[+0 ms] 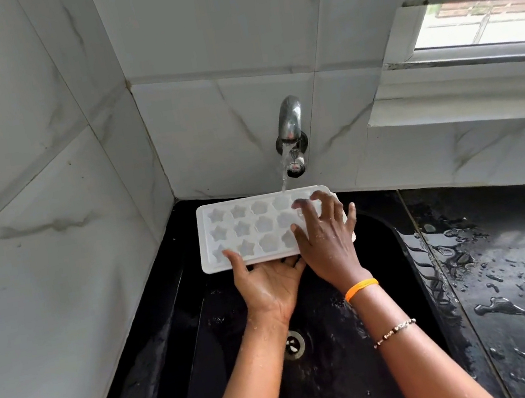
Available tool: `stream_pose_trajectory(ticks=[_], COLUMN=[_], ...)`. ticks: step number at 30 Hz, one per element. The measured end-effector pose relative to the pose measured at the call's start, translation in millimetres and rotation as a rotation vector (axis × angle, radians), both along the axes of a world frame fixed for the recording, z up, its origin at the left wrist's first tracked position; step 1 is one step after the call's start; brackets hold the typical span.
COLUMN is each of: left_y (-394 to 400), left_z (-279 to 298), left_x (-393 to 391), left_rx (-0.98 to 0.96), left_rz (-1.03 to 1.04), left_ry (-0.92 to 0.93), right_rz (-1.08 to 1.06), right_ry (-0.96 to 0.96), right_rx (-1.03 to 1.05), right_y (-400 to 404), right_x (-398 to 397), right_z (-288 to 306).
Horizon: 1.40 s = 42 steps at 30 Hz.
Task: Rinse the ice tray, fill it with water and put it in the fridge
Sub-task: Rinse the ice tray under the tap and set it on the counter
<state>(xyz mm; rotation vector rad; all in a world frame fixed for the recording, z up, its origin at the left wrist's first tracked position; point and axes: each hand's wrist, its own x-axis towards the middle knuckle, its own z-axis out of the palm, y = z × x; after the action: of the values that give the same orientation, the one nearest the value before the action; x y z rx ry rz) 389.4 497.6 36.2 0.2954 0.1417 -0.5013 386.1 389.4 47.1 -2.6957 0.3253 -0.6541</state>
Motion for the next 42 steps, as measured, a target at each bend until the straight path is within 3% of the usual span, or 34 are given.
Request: stream_pose_trajectory(ticks=[3,14,18,23,31,35,42], left_y=[-5,-12,-13,-14,-9,-14,-18], left_z=[2,0,3,5,4,2,-6], left_x=[3,7,5,6,2,0,-1], left_rx=[0.005,-0.114,-0.214,-0.174,-0.194,-0.236,-0.133], left_rz=[0.015,-0.008,0.020,0.043,-0.016,-0.038,-0.128], left_ry=[0.012,-0.039,0.012,0.041,0.041,0.087,0.025], right_rz=[0.059,0.006,0.113,0.066,0.128,0.163,0.165], right_ry=[-0.025,-0.021,-0.057,-0.031,0.050,-0.004,0.009], right_rx=[-0.087,-0.014,-0.032,-0.104,0.042,0.014,-0.091], right_y=[2,-8,1,6,3,10,9], right_x=[-1,1,5,6,-1,3,10], right_z=[-1,5,5,0,3,9,7])
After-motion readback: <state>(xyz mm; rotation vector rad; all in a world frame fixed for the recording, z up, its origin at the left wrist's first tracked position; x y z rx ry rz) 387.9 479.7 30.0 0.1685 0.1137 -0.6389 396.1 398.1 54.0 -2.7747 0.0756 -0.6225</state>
